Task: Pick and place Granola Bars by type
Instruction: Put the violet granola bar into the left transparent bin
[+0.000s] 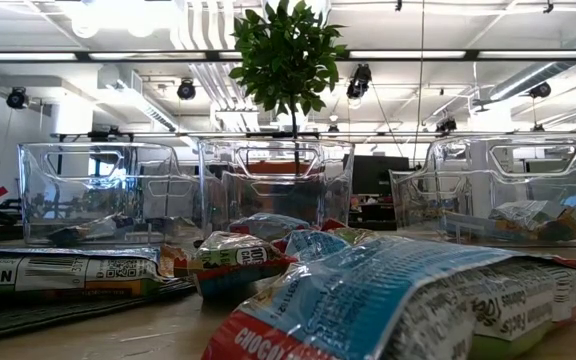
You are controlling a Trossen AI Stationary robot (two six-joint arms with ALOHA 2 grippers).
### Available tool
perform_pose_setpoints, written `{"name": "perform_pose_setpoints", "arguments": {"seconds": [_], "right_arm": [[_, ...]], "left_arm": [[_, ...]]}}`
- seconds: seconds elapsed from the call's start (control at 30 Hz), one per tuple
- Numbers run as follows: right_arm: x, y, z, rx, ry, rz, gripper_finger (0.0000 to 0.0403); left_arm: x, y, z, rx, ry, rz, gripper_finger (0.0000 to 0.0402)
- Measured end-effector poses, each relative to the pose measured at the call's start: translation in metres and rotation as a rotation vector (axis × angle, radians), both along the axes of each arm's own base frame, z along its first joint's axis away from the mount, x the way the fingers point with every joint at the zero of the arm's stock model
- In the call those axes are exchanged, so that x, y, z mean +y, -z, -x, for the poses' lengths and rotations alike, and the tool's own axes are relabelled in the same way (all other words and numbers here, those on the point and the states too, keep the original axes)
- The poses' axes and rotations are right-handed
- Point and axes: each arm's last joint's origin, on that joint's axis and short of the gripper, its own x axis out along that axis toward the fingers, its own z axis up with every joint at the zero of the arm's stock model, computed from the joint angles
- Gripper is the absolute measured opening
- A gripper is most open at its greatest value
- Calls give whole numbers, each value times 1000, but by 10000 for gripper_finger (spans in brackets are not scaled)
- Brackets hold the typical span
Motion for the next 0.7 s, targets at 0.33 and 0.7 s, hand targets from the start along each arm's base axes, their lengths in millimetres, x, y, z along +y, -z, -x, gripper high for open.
{"name": "perform_pose_setpoints", "arguments": {"seconds": [0.33,0.7], "right_arm": [[-5,1,0,12,22,13,61],[-5,2,-1,14,15,4,59]], "left_arm": [[0,0,0,-24,0,11,99],[3,0,-1,-11,6,2,99]]}}
